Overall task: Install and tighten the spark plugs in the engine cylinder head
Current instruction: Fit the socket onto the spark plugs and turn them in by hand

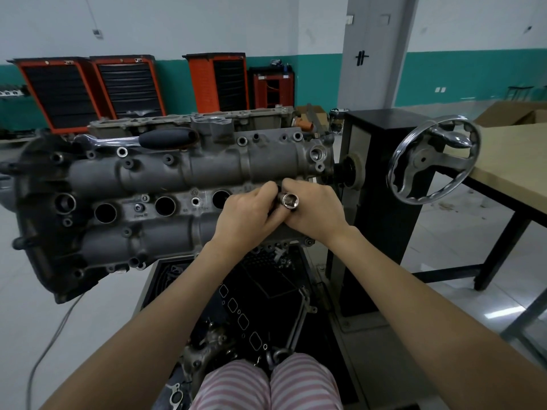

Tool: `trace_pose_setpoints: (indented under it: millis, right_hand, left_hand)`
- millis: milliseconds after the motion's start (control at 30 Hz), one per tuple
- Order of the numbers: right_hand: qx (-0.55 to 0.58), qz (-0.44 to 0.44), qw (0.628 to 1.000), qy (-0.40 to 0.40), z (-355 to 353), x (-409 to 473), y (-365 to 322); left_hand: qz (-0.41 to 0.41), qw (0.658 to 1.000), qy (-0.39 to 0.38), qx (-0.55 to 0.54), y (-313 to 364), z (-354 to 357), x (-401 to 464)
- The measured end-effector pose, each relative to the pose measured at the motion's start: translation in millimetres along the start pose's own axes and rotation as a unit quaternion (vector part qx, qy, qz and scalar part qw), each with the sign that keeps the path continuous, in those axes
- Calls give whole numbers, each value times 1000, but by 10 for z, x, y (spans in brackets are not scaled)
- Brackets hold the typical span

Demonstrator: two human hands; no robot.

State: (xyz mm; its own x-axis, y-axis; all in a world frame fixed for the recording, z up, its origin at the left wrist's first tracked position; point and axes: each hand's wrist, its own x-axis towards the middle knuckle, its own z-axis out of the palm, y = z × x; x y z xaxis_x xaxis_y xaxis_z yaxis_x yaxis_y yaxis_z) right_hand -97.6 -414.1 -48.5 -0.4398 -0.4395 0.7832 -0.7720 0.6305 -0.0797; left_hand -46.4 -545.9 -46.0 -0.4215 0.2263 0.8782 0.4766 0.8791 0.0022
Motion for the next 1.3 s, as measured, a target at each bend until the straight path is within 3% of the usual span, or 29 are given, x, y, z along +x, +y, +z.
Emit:
trace_pose_setpoints:
  millis: [133,467,600,733,900,1100,1300]
  right_hand:
    - [-10,-8,1000,-10,-15,11,-10]
    - [-2,-2,1000,-4,11,1,-6]
    - [-13,-6,1000,-13,8,9,-2]
    - [5,-24,1000,-2,-3,-7,1]
    - [9,-23,999,22,-17,-7,-20]
    - [-15,-9,1000,-6,-4,7,-21]
    - [27,-19,999,19,-32,-14,-35]
  left_hand:
    - [-29,998,-18,-53,23,-14,-7]
    - [20,1000,7,-6,-20,12,-12]
    - [-3,999,-7,-42,15,-17,-11]
    - [-24,1000,-7,-13,3,16,-5]
    - [-2,1000,23,-3,-54,61,-11]
    - [-25,998,-6,-49,-9,16,-22]
    - [-9,1000,2,-13,-35,36,-10]
